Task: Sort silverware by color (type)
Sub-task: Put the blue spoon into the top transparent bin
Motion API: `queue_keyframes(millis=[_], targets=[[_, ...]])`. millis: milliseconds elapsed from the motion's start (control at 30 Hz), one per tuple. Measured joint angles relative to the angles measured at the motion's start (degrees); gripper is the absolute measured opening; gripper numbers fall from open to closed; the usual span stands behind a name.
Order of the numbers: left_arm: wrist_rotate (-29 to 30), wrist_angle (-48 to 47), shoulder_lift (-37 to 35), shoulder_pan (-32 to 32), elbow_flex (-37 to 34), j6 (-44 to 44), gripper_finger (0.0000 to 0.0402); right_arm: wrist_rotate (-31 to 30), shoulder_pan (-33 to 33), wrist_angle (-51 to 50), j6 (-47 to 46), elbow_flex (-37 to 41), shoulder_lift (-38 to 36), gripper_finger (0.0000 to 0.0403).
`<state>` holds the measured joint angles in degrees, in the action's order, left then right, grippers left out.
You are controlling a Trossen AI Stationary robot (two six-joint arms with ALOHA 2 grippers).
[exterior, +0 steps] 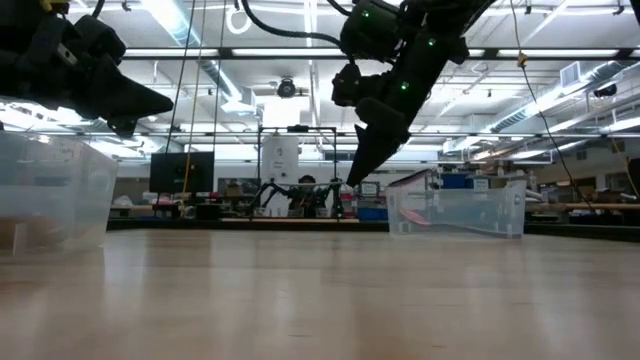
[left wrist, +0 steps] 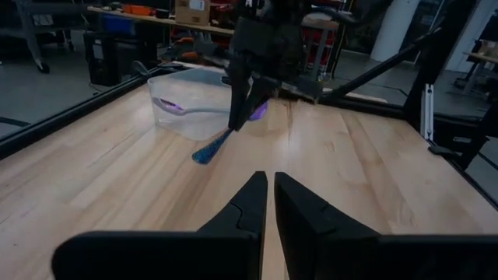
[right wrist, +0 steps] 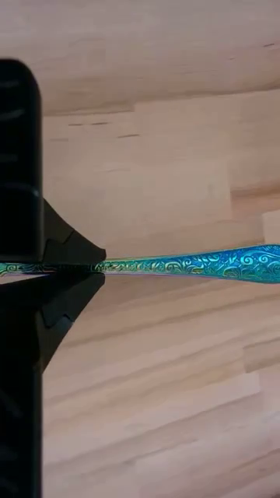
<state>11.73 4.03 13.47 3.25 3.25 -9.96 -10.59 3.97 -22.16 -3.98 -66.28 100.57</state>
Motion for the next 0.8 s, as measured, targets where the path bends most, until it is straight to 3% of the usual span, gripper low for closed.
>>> queue_keyframes(millis=[200, 433, 800], targets=[[0.0, -1.6, 0.0, 0.0, 0.0, -2.6, 0.0034, 1.9, -0.1, -4.1, 7.3, -2.7, -0.1, 0.0019], [1.0, -1.7, 0.0, 0.0, 0.0, -2.6, 0.0047, 3.7, -0.1, -6.4, 9.3, -3.2, -0.1, 0.0019], [5.6, 0.5, 3.9, -1.6, 0.1, -2.2, 0.0143, 2.8, -1.9, -10.5, 10.4, -3.2, -0.1, 0.0019]])
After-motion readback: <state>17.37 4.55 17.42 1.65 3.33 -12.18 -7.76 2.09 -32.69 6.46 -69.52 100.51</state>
